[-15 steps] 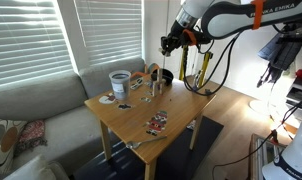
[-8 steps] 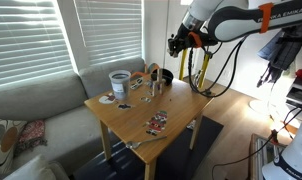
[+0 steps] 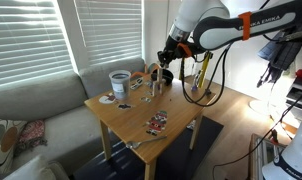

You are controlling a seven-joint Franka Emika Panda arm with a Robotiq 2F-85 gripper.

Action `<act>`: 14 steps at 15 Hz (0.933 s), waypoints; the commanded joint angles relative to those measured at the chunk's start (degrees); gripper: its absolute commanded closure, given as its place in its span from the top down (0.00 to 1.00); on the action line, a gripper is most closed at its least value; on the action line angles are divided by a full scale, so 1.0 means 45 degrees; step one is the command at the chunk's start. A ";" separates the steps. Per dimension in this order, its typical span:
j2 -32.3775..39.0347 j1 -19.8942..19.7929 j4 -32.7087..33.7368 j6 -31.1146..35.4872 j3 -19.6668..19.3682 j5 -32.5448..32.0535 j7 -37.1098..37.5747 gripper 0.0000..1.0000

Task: Put the wooden block on top of the stack of blocks

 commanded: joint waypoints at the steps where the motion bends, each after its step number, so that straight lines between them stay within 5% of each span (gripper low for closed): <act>1: 0.0300 0.0248 0.0665 -0.0154 -0.0034 0.0548 -0.0649 0.07; 14: 0.0365 0.0111 0.0803 -0.0146 -0.0412 0.1352 -0.0945 0.07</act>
